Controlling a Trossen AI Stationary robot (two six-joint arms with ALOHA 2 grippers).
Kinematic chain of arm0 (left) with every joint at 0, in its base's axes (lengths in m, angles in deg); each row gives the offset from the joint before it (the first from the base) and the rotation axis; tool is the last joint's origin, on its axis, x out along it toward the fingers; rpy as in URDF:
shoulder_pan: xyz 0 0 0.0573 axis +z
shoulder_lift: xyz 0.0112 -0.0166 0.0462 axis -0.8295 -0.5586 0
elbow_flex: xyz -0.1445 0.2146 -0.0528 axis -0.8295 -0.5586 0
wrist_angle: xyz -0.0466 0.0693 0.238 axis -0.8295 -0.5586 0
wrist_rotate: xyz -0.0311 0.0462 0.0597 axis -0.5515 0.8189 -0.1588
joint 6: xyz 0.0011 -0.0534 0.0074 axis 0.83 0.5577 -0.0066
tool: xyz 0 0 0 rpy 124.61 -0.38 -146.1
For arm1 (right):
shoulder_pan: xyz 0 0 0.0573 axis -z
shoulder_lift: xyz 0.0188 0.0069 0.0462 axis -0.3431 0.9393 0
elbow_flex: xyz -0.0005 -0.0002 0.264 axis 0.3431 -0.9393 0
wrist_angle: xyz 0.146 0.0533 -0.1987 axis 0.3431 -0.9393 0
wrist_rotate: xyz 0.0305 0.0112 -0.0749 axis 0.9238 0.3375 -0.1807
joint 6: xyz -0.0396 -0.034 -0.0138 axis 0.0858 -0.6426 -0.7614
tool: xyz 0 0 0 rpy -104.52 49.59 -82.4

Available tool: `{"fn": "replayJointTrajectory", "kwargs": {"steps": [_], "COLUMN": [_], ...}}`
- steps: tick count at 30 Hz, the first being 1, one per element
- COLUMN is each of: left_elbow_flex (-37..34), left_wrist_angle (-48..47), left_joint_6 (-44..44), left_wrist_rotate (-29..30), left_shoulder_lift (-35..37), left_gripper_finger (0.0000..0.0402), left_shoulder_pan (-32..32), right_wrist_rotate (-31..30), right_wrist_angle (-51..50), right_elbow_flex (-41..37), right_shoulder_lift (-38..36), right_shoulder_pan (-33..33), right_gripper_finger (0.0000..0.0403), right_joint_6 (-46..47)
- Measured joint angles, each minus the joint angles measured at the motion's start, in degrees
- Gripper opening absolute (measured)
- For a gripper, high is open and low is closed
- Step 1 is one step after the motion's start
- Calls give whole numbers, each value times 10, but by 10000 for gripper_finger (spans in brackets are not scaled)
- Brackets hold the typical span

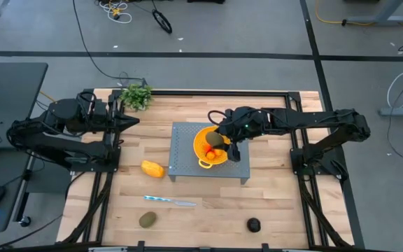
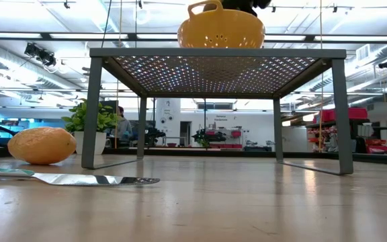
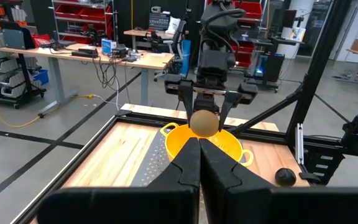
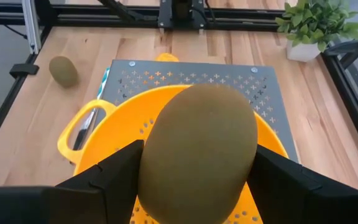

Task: Pick & Place Fruit
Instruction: Put the right kiwi into the strainer bowl on the shelf, then put the kiwi into the strainer bowl on the shelf

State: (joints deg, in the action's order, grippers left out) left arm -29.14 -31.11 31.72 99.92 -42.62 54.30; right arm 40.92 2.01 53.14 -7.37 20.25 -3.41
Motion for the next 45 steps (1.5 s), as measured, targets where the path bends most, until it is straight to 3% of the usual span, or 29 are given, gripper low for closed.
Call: {"fn": "replayJointTrajectory", "kwargs": {"steps": [7,19,45], "left_elbow_flex": [0,0,0], "left_wrist_angle": [0,0,0], "left_joint_6": [0,0,4], "left_wrist_rotate": [0,0,0], "left_shoulder_lift": [0,0,0], "left_gripper_finger": [2,2,2], "left_shoulder_pan": [0,0,0], "right_wrist_rotate": [0,-31,-30], "right_wrist_angle": [5,3,10], "right_elbow_flex": [0,0,0], "right_shoulder_lift": [0,0,-34], "right_shoulder_pan": [0,0,-24], "right_gripper_finger": [269,325,328], "right_joint_6": [2,28,28]}}
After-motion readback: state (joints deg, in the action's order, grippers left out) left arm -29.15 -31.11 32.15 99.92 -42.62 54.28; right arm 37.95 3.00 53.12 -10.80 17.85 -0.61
